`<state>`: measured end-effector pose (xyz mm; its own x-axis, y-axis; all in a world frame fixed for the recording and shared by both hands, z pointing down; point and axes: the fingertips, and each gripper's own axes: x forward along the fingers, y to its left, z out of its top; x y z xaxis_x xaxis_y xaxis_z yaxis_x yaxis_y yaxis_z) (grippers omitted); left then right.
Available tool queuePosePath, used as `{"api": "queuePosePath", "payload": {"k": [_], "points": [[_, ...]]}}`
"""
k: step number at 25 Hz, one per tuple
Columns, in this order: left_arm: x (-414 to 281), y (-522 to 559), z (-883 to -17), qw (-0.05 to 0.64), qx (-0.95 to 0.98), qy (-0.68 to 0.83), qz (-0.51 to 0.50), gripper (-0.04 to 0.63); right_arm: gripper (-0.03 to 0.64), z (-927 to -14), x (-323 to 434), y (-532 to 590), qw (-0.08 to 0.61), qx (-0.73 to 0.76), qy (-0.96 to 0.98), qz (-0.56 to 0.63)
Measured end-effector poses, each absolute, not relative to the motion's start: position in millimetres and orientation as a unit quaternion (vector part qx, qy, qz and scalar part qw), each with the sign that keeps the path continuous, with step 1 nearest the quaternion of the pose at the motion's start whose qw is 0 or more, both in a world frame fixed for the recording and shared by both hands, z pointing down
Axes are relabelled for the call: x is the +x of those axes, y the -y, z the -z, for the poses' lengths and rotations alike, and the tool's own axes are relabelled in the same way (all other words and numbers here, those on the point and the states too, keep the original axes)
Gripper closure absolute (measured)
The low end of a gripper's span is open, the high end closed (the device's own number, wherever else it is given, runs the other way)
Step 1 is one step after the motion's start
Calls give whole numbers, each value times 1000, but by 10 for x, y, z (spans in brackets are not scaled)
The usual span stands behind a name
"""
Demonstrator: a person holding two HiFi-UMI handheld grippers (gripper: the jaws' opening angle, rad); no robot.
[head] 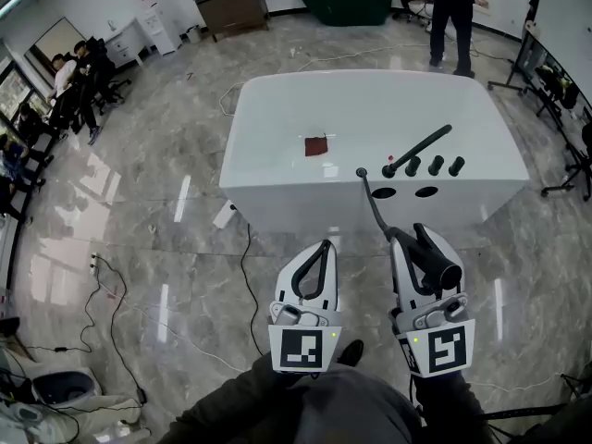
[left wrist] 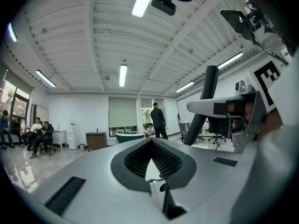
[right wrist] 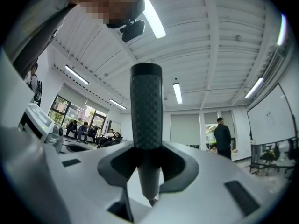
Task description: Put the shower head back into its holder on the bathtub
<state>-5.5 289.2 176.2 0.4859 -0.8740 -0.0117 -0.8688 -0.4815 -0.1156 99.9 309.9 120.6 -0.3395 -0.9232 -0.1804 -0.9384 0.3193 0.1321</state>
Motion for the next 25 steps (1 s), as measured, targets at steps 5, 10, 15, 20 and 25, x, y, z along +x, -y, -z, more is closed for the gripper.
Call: {"api": "queuePosePath", "payload": {"k": [5,10,15,20,25], "points": [[-146,-2757,-1890,51,-857,-512,32,592,491,-1183,983,-2972,30,-576,-809,-114],[-109,-2288,-1992,40,-863,-503,24,592,491,-1204,1003,-2645,27,-583,-804,-112],[-128,-1831,-1942,42,-871,-489,20,592,491,-1190,942,-2289,19,-592,-799,-106],[-171,-1547,-1971,40,-878,-477,20,592,491,-1176,872,-2009,14,-600,-793,-106],[-239,-1316,-1976,35,-883,-467,14,592,491,-1172,764,-1765,7,-606,-788,-107]]}}
